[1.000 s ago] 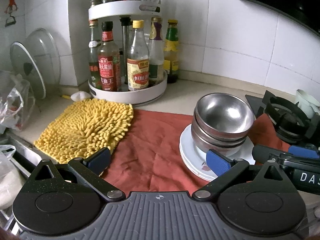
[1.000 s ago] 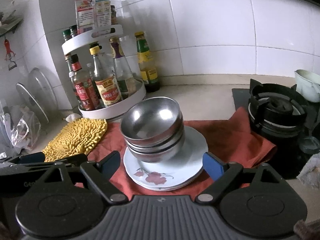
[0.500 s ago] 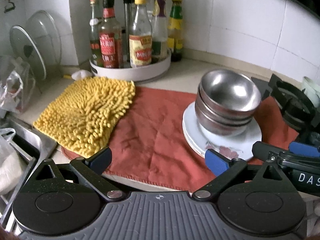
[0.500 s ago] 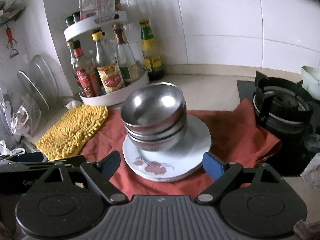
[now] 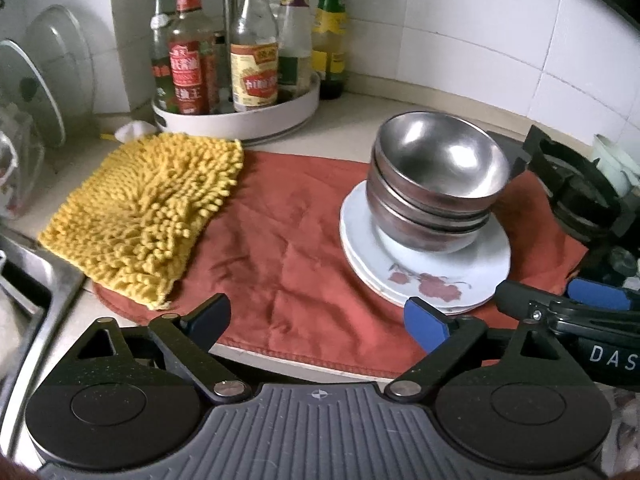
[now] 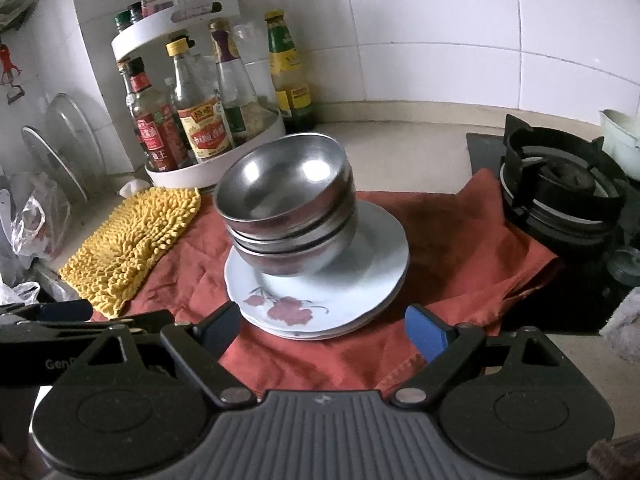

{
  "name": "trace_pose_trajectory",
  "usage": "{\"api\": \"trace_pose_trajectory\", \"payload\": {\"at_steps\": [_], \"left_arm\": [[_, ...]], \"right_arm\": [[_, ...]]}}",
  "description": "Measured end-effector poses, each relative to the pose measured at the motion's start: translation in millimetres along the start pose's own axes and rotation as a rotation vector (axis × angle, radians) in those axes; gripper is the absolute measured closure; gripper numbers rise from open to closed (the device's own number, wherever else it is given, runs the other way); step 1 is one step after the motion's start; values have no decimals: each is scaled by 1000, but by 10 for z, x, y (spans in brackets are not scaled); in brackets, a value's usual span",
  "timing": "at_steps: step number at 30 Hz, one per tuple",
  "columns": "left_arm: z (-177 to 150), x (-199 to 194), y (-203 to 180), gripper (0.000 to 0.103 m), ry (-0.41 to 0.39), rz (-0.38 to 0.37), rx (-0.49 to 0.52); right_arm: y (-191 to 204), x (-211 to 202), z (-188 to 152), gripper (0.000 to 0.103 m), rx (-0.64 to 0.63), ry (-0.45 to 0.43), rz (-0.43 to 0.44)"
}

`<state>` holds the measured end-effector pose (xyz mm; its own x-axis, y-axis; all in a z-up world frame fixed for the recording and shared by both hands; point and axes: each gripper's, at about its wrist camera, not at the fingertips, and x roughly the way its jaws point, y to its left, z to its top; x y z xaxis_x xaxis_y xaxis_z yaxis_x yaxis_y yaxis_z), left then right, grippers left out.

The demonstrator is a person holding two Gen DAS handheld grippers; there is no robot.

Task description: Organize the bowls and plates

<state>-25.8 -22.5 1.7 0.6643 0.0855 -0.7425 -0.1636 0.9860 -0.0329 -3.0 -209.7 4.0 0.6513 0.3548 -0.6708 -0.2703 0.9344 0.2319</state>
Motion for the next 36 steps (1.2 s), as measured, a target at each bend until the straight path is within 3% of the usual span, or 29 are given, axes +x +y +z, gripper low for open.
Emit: {"api": "trace_pose_trajectory", "payload": {"at_steps": [6, 17, 28, 31, 33, 36], "left_arm": [[52, 11, -55, 10, -11, -14, 4], [115, -14, -2, 11, -76, -125, -28], [233, -145, 56, 9, -75, -158, -79], [204, -265, 125, 1, -147, -154, -119], [174, -301, 170, 0, -205, -157, -147], [182, -268, 208, 1, -216, -167, -184]], "right_arm": [[-51, -3, 32, 17, 15, -8, -6], [-93, -58, 128, 16, 30, -38, 8], [-135, -97, 263, 15, 44, -71, 36], [-123, -183, 301, 15, 46, -92, 83], [-90, -268, 323, 15, 38, -130, 110], [-27, -328, 367, 14, 9, -165, 130]]}}
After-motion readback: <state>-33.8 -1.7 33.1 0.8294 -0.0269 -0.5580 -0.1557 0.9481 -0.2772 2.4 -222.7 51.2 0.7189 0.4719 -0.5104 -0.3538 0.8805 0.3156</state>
